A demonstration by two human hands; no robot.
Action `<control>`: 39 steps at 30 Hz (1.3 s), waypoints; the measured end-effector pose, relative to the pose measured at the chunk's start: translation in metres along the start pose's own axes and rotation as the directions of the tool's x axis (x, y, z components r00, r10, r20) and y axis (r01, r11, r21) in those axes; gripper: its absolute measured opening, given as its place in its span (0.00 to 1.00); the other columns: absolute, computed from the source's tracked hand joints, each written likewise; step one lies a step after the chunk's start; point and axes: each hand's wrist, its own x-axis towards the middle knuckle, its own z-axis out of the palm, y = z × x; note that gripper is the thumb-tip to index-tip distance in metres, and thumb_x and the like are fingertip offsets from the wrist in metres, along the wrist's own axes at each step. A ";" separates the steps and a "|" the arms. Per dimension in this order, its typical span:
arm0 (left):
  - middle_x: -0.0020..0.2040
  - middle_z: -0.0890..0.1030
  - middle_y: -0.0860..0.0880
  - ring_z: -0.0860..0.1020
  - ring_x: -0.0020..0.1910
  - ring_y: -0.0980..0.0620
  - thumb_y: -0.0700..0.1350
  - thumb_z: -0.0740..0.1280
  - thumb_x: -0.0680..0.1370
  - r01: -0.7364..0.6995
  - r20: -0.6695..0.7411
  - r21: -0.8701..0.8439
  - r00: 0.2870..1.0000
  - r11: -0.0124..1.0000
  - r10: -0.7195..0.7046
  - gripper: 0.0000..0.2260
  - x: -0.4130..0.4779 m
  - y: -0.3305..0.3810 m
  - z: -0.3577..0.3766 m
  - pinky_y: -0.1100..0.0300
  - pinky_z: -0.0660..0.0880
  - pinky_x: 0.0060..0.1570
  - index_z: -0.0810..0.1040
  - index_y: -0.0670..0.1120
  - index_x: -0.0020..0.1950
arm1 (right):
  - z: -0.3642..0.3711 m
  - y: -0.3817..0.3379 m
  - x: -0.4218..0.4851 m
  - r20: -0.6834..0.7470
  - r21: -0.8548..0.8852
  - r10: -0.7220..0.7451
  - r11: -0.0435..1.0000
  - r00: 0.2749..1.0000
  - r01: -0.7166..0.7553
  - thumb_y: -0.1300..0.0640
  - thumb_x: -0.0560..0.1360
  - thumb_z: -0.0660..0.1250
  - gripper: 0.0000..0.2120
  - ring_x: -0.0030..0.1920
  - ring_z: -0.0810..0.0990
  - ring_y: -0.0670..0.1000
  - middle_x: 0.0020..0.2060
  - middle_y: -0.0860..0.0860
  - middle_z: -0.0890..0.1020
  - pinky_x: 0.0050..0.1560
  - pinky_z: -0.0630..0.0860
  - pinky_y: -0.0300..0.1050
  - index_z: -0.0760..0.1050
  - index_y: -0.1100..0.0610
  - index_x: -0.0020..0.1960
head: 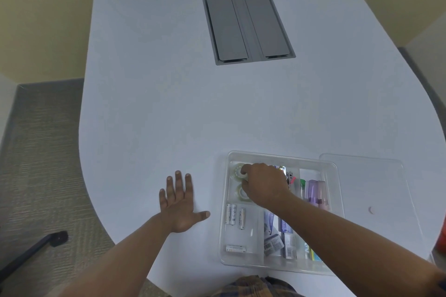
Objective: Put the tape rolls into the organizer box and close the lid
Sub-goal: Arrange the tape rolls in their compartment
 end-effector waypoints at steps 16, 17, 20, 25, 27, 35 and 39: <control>0.70 0.21 0.50 0.21 0.69 0.47 0.75 0.53 0.69 -0.048 -0.334 -0.021 0.942 0.999 0.038 0.51 -0.008 0.000 0.022 0.45 0.31 0.70 0.22 0.49 0.69 | 0.020 0.031 -0.124 -0.067 0.136 0.067 0.989 0.996 -0.057 0.42 0.74 0.65 0.30 0.75 0.62 0.51 0.76 0.47 0.63 0.73 0.59 0.49 0.64 0.48 0.74; 0.73 0.25 0.48 0.26 0.72 0.46 0.73 0.54 0.71 -0.063 -0.383 -0.035 0.923 0.997 0.045 0.49 -0.011 0.001 0.021 0.45 0.33 0.71 0.27 0.47 0.72 | 0.024 0.035 -0.130 -0.033 0.146 0.094 0.985 0.995 -0.088 0.40 0.74 0.62 0.33 0.77 0.56 0.49 0.77 0.46 0.59 0.74 0.56 0.48 0.59 0.47 0.76; 0.79 0.54 0.42 0.50 0.78 0.43 0.66 0.53 0.76 -0.159 -0.570 -0.178 0.821 0.971 0.030 0.38 -0.024 0.016 0.020 0.45 0.50 0.75 0.55 0.42 0.77 | 0.031 0.044 -0.144 0.049 0.129 0.082 0.988 0.995 -0.088 0.34 0.72 0.54 0.39 0.78 0.42 0.45 0.79 0.44 0.48 0.77 0.51 0.50 0.49 0.46 0.79; 0.77 0.60 0.47 0.58 0.76 0.50 0.63 0.55 0.76 -0.434 -0.569 -0.246 0.789 0.867 0.233 0.35 -0.059 0.054 0.038 0.55 0.55 0.74 0.56 0.45 0.77 | 0.036 0.044 -0.149 0.048 0.127 0.085 0.988 0.995 -0.090 0.34 0.74 0.56 0.40 0.77 0.35 0.44 0.79 0.44 0.44 0.77 0.48 0.50 0.44 0.46 0.79; 0.78 0.57 0.49 0.57 0.76 0.52 0.64 0.56 0.76 -0.466 -0.522 -0.243 0.802 0.851 0.290 0.36 -0.067 0.063 0.048 0.55 0.54 0.74 0.51 0.46 0.78 | 0.036 0.041 -0.148 0.029 0.158 0.101 0.982 0.994 -0.104 0.36 0.75 0.60 0.39 0.77 0.37 0.44 0.79 0.44 0.46 0.77 0.50 0.50 0.46 0.47 0.79; 0.78 0.39 0.50 0.42 0.78 0.51 0.63 0.54 0.79 -0.376 -0.525 0.078 0.772 0.923 0.359 0.37 -0.068 0.066 0.053 0.56 0.43 0.74 0.38 0.46 0.77 | 0.017 0.063 -0.167 -0.145 0.365 0.163 0.926 0.976 -0.100 0.48 0.75 0.67 0.27 0.74 0.61 0.45 0.75 0.43 0.64 0.70 0.57 0.36 0.66 0.47 0.73; 0.77 0.36 0.52 0.35 0.75 0.55 0.64 0.50 0.79 -0.380 -0.536 0.220 0.722 0.898 0.437 0.35 -0.079 0.106 0.051 0.56 0.39 0.74 0.38 0.49 0.77 | 0.009 0.103 -0.187 -0.261 0.418 0.237 0.902 0.936 -0.111 0.56 0.74 0.71 0.18 0.66 0.73 0.47 0.66 0.45 0.75 0.66 0.67 0.43 0.76 0.51 0.63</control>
